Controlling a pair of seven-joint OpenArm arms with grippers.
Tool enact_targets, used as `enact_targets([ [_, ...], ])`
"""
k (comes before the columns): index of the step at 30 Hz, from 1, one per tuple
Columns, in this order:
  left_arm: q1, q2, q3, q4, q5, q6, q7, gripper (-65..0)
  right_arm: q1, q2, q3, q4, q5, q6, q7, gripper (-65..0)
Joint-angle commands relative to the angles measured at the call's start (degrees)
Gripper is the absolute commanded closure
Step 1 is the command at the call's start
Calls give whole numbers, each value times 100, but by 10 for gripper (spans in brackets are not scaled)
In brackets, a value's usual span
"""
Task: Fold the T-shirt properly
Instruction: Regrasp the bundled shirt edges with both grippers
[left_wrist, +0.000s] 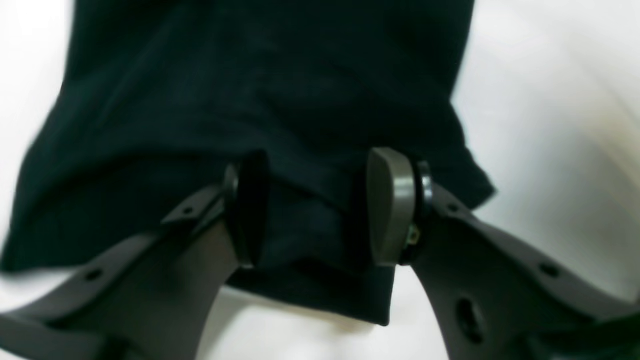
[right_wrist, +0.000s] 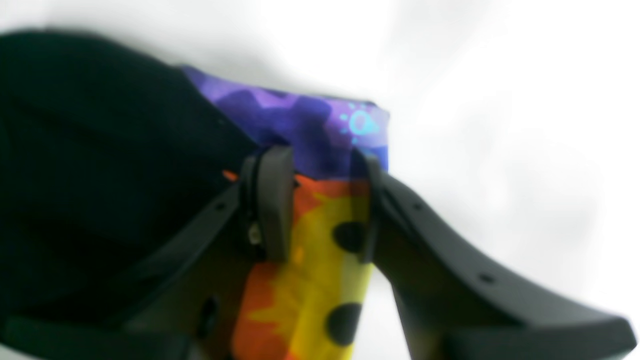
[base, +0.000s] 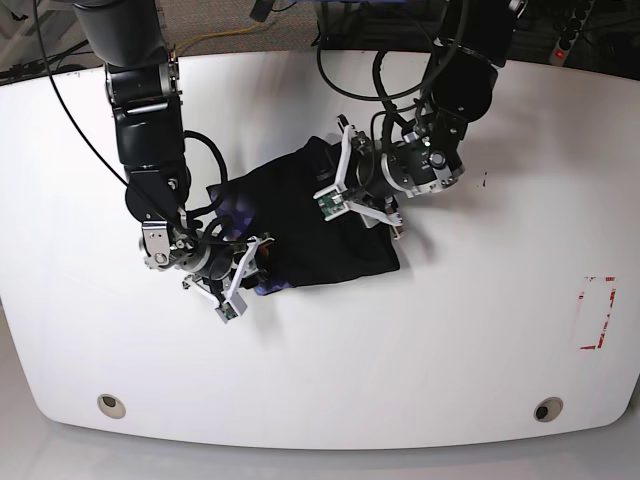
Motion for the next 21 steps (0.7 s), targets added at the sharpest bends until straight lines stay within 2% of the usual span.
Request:
enact_targets([
  [1, -83, -145, -207, -222, 24, 14, -302, -293, 61, 70, 36, 109, 56, 133, 107, -190],
  [6, -250, -602, -366, -688, 15, 14, -610, -293, -405, 298, 45, 707, 65, 177, 72, -189],
  [12, -567, -1253, -383, -1215, -20, 14, -1102, -293, -1029, 360, 45, 1885, 65, 151, -456, -189],
  [18, -611, -1824, -392, -442, -20, 14, -1111, -293, -1469, 333, 45, 2975, 56, 125, -992, -189],
  [21, -558, -1974, -656, 218, -20, 14, -1111, -293, -1583, 228, 45, 3537, 65, 125, -1326, -189],
])
